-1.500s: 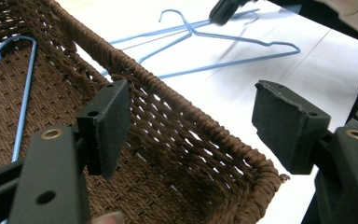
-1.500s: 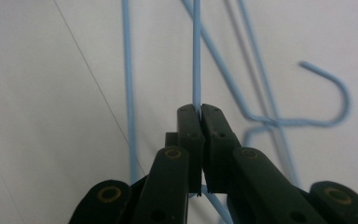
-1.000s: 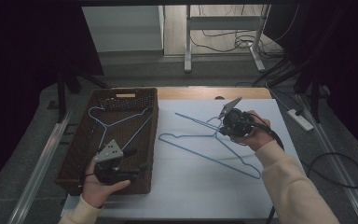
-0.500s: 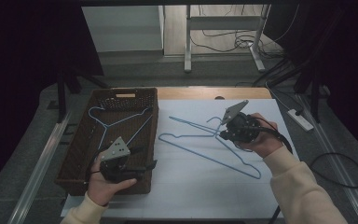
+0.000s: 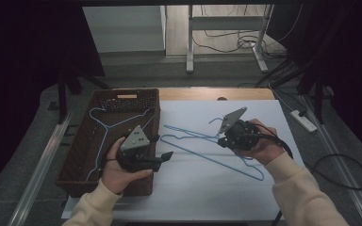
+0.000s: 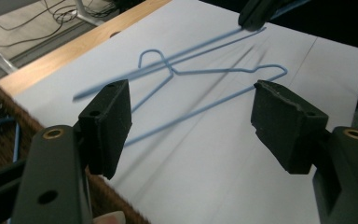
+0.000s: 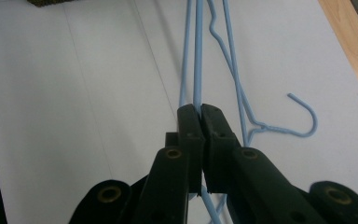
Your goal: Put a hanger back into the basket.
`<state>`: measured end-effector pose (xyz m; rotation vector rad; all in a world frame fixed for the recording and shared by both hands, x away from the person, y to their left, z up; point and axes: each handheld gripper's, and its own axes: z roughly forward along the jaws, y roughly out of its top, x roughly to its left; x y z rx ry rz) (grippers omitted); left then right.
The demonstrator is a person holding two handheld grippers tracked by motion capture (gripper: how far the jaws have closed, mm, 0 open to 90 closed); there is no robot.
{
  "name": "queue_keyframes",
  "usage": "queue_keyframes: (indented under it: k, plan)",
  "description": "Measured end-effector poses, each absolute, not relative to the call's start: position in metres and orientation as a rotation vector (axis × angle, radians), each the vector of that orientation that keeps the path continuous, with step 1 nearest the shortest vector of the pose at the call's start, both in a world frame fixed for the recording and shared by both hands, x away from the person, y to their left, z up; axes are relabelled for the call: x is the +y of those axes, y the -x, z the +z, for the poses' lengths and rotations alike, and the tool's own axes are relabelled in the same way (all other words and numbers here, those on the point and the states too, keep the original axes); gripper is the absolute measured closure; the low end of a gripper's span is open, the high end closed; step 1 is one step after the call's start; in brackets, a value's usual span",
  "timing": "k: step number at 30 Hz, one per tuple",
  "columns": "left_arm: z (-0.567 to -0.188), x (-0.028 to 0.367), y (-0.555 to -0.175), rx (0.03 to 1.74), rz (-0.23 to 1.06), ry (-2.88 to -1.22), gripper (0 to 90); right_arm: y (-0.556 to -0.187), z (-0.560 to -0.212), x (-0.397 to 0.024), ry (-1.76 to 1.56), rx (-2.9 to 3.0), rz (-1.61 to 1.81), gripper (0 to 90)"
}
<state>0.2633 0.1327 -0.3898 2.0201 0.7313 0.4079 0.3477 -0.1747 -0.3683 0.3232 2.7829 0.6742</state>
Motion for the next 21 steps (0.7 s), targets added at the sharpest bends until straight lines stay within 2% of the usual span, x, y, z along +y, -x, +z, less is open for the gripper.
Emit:
queue_keyframes:
  k: [6, 14, 21]
  plan:
    - [-0.385, 0.111, -0.290, 0.671, 0.397, -2.092, 29.9, -0.347, -0.371, -0.167, -0.284, 2.814, 0.649, 88.1]
    - [-0.400, 0.086, -0.321, 0.637, 0.418, -2.218, 31.5, -0.346, -0.371, -0.161, -0.253, 2.828, 0.636, 88.1]
    - [-0.407, 0.064, -0.333, 0.570, 0.447, -2.315, 38.3, -0.345, -0.370, -0.160, -0.229, 2.845, 0.643, 88.1]
